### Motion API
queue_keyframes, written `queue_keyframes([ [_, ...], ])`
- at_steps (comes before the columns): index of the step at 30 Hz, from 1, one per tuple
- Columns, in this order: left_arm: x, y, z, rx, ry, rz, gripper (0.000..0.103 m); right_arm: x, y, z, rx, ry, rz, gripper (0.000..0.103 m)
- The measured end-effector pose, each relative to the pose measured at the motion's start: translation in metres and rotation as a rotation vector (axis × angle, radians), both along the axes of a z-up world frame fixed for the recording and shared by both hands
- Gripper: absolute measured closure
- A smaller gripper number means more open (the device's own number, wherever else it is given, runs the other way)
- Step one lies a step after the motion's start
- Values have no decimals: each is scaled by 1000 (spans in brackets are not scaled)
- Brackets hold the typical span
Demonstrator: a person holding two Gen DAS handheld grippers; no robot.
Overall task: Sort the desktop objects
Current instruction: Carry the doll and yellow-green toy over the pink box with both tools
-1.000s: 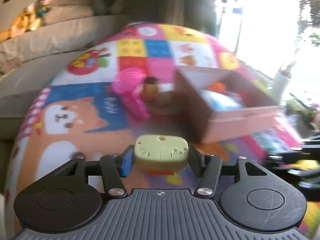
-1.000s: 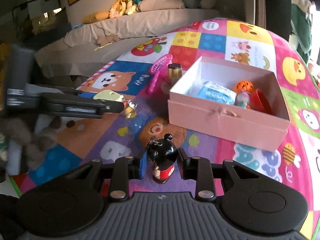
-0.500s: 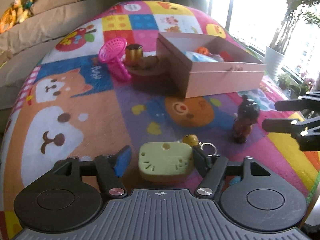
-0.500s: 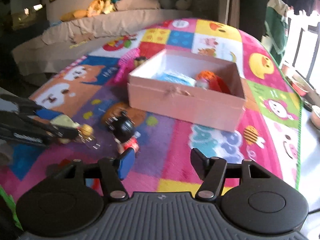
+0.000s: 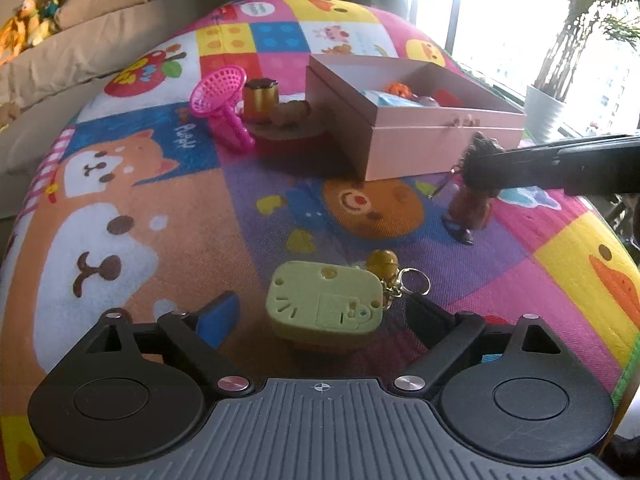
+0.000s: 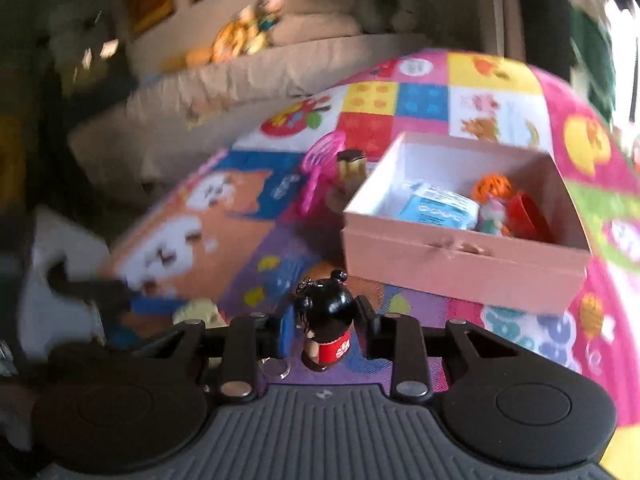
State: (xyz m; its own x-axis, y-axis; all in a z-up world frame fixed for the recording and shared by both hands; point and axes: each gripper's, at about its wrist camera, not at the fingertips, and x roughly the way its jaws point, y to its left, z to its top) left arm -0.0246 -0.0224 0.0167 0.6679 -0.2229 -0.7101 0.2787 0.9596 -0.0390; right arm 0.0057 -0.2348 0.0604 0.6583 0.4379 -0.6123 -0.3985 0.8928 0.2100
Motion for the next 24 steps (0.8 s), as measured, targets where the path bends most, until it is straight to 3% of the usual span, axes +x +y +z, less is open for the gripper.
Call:
queue_keyframes([
  [2,1,1,0,0,2,5,8,3,-18,-9,-25,41,-89,49],
  [6,2,0,-1,-3,4,7,6,-7,-44,-24,-124,52,-214,43],
  [8,2,-1,-2,-2,3,5,6,-16,-51,-27,-152,44,-231,30],
  [10,2,-2,-2,0,2,3,5,-23,-51,-27,-162,28,-224,24],
  [19,1,-4,-2,5,5,-3,4,-27,-16,-30,-218,-85,-69,18],
  [24,-1,-4,-2,5,6,-3,4,-8,-3,-40,-250,-94,-54,17],
])
